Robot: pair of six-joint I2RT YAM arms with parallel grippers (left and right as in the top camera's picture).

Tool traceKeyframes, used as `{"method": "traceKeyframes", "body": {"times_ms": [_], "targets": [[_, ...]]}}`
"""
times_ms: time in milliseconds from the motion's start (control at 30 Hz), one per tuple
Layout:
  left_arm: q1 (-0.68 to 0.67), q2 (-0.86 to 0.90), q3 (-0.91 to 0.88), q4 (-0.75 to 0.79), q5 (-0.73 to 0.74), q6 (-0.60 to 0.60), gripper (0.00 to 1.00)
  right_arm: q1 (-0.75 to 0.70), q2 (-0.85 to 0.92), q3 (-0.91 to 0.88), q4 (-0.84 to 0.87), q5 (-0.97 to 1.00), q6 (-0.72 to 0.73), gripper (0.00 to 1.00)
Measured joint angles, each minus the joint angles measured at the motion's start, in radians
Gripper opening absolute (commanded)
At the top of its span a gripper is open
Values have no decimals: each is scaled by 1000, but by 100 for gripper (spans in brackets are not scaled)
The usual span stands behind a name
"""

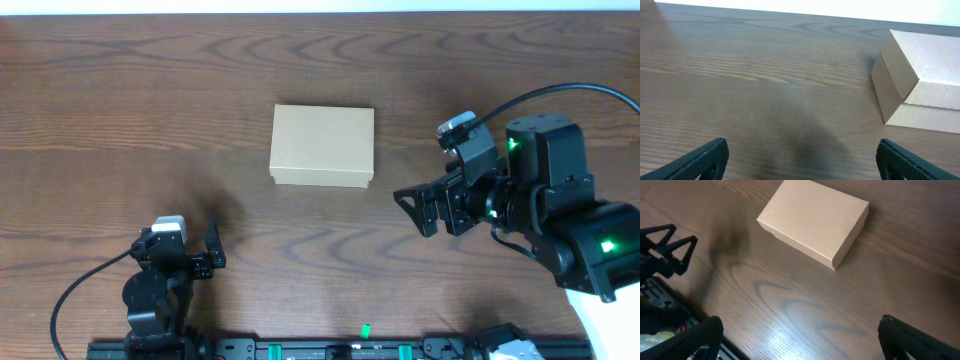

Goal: Pack container

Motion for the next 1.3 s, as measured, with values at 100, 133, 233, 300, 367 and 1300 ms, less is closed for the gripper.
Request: {"method": "traceKeyframes", "body": {"times_ms": [100,133,233,300,367,1300], "targets": [[0,0,0,0,0,0,95,0,-1,0,-8,32,0,99],[0,0,0,0,0,0,95,0,-3,0,-11,39,0,99],[0,0,0,0,0,0,95,0,-28,-1,-8,71,-2,99],[0,0,0,0,0,0,95,0,-85,-8,14,113,-4,99],[0,0,0,1,1,0,95,0,-155,-32,53,154,-6,99],[0,0,-1,6,3,0,95,-13,-981,-917,365,339,-85,99]]}}
